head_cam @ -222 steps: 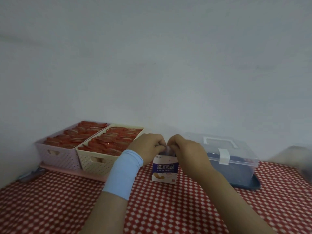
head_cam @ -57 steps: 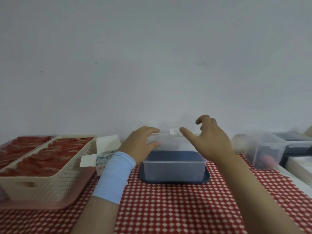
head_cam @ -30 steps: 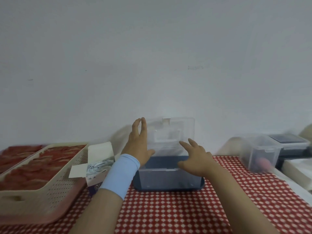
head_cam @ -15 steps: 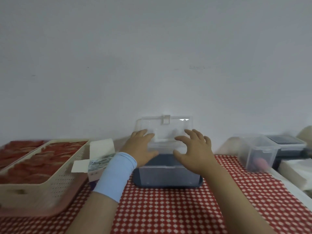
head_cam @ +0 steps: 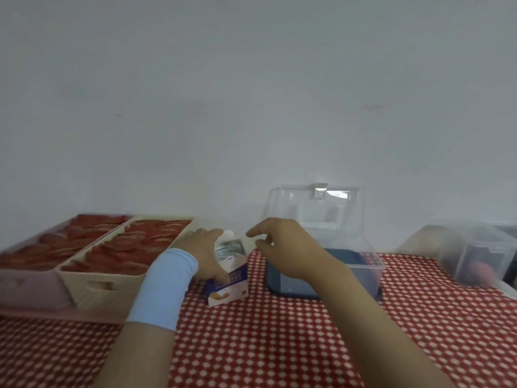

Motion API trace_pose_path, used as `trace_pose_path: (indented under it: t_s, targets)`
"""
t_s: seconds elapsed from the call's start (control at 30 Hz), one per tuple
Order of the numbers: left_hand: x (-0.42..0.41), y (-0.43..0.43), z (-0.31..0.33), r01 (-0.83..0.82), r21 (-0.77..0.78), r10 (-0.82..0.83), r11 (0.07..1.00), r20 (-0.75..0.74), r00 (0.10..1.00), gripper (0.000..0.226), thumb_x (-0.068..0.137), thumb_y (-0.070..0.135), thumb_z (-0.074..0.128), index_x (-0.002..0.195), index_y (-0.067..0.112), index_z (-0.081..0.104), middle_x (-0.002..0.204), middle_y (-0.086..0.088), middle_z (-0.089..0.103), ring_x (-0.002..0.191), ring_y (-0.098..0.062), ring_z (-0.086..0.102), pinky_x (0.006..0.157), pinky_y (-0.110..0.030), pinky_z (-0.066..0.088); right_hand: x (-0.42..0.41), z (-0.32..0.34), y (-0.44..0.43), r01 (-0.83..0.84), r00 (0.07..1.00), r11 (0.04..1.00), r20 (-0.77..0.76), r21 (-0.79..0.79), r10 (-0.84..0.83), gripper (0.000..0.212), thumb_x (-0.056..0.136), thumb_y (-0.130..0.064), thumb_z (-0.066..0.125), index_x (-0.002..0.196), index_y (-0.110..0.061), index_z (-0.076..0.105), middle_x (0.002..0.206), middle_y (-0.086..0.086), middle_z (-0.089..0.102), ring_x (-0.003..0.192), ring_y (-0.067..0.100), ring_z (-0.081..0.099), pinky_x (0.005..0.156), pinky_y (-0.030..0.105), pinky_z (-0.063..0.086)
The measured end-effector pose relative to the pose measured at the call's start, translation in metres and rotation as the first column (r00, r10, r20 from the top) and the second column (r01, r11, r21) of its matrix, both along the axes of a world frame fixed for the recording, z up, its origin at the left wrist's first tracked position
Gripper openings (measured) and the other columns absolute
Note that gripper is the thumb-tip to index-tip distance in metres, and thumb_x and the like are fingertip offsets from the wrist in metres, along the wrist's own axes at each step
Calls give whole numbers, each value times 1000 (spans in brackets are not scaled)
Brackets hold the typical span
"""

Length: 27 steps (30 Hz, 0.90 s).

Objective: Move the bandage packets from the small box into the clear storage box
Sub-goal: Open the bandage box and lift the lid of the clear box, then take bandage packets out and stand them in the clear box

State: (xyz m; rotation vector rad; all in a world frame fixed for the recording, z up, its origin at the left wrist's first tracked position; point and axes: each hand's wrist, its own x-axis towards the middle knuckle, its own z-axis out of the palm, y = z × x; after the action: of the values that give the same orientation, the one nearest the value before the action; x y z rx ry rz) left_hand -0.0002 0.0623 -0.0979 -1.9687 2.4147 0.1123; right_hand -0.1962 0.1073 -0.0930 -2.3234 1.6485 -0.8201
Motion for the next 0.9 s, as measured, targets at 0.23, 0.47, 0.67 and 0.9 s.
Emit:
trace_pose_path:
  t_s: [0.23,0.47,0.67,0.9]
  targets:
    - [-9,-10,-14,128,-70,-144,989,-326,934,90,69,40,84,147,28,40,140,6,54,119,-15,54,91,-25,43,23,-7,-30,158,913,977,-356,-139,-199,30,101,-33,49,122,-40,68,115,-7,71,104,19,55,94,38,41]
    - [-20,-16,-11,151,-55,-161,987,-277,947,111,70,40,84,155,34,14,148,0,48,130,-24,49,105,-42,44,16,-6,-40,265,763,939,-547,-221,-344,18,98,-42,58,106,-39,74,104,-11,68,116,22,47,111,58,11]
    - [-20,-19,-10,148,-110,-171,983,-237,956,109,70,38,85,155,35,16,149,0,48,130,-24,50,105,-44,44,22,-8,-52,275,731,930,-575,-243,-367,19,93,-40,64,108,-34,73,112,-2,59,118,27,43,110,60,15]
    - [-9,-39,4,75,-7,-75,997,-154,985,108,61,44,89,150,35,29,148,3,49,126,-23,54,103,-42,47,19,-9,-55,178,928,958,-286,-224,-240,20,99,-35,55,107,-29,72,110,-4,66,102,18,52,88,35,45]
